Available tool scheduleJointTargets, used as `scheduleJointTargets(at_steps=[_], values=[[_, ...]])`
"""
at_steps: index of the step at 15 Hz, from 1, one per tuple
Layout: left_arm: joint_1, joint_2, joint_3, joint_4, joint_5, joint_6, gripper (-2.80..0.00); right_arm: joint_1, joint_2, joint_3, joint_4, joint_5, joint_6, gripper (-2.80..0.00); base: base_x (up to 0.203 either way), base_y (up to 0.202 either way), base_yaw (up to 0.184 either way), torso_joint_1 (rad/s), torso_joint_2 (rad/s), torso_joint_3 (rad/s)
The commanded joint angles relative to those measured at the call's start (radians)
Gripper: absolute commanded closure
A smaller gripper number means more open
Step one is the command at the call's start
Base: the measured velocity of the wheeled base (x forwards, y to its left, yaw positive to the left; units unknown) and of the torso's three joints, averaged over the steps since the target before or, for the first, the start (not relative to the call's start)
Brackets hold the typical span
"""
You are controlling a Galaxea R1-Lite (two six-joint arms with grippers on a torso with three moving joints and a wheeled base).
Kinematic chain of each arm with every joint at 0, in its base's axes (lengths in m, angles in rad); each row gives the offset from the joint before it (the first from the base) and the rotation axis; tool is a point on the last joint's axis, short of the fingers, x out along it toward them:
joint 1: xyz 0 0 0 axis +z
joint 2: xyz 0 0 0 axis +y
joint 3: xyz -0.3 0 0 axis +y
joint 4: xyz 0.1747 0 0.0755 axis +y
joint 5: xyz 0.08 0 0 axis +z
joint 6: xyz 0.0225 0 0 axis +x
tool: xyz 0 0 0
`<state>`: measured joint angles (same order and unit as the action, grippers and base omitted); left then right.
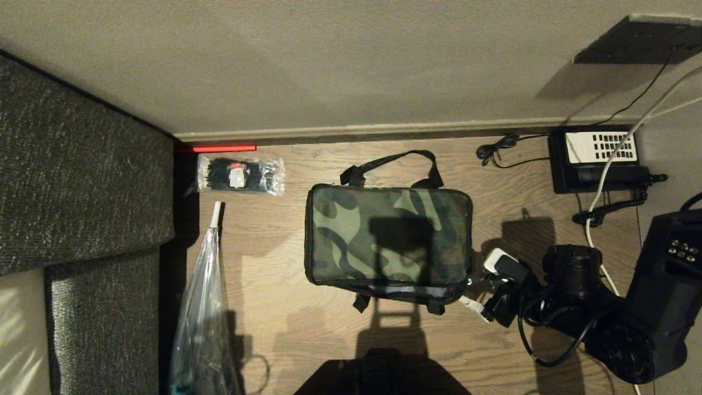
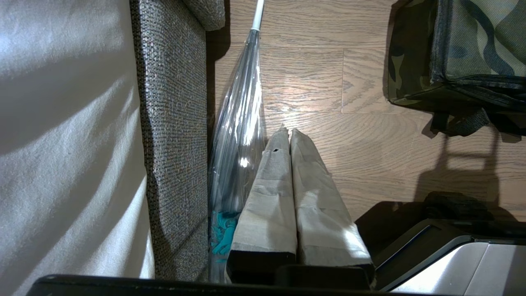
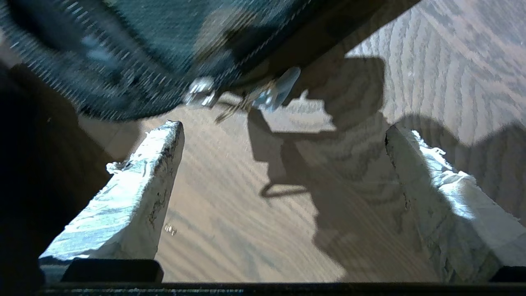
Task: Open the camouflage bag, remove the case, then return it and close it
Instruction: Open the top of the storage box
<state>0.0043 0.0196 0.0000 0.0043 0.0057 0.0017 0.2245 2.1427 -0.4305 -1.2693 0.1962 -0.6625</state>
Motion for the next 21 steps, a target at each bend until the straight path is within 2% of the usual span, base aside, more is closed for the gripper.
scheduleJointTargets(at_steps=[1, 8, 13, 14, 21], values=[[0.000, 0.000, 0.003, -0.001, 0.000, 0.000, 0.00, -0.001, 0.031, -0.023, -0.010, 0.001, 0.032, -2.80, 0.000, 0.000, 0.000, 0.000, 0.00, 0.000], [0.000, 0.000, 0.003, 0.000, 0.000, 0.000, 0.00, -0.001, 0.043, -0.088, -0.021, 0.000, 0.094, -2.80, 0.000, 0.000, 0.000, 0.000, 0.00, 0.000], [0.000, 0.003, 0.003, 0.000, 0.001, 0.000, 0.00, -0.001, 0.049, -0.100, -0.023, 0.002, 0.100, -2.80, 0.000, 0.000, 0.000, 0.000, 0.00, 0.000], [0.000, 0.002, 0.003, 0.000, 0.000, 0.000, 0.00, -0.001, 0.051, -0.103, -0.025, 0.002, 0.100, 0.00, 0.000, 0.000, 0.000, 0.000, 0.00, 0.000], [0.000, 0.003, 0.003, 0.000, 0.000, 0.000, 0.00, -0.001, 0.048, -0.102, -0.027, -0.001, 0.103, 0.00, 0.000, 0.000, 0.000, 0.000, 0.00, 0.000]])
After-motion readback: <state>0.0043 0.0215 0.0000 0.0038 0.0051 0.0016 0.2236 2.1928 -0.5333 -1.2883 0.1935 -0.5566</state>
